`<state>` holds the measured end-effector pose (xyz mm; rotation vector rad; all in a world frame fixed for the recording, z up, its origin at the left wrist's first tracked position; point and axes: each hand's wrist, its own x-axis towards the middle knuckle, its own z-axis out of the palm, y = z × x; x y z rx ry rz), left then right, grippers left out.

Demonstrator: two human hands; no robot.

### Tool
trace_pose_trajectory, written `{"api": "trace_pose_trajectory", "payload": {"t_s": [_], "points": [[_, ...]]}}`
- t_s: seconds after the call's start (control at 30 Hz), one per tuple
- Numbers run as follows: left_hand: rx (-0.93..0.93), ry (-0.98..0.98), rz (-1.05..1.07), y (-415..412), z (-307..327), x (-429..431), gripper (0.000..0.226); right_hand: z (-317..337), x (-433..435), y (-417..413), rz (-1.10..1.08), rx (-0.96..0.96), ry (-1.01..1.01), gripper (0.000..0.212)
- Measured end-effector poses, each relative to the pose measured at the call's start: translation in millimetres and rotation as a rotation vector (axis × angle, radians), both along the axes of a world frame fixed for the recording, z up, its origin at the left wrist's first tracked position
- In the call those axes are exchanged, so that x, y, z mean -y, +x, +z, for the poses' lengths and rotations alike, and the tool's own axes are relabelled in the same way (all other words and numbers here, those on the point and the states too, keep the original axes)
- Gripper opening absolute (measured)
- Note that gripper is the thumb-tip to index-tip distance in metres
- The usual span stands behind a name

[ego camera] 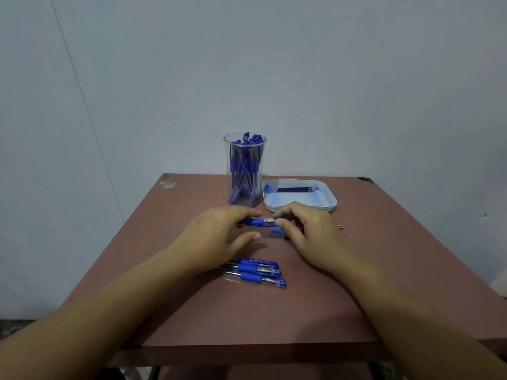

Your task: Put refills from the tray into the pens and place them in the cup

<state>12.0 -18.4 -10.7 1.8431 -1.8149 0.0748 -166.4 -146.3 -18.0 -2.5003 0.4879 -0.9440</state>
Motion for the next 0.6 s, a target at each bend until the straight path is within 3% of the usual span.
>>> {"api": "trace_pose_trajectory", "payload": {"t_s": [0.17, 0.43, 0.6], "points": [[-0.087, -0.149, -0.083, 5, 2, 18, 0.018, -3, 5, 0, -0.010, 0.094, -0.024, 0.011], [-0.152, -0.296, -0.158, 4, -14, 18, 0.023, 0, 4, 1, -0.009, 0.133, -0.010, 0.012], [-0.203, -0.251, -0.182, 4, -16, 15, 0.027, 0, 3, 1, -0.001, 0.120, -0.074, 0.012]]}}
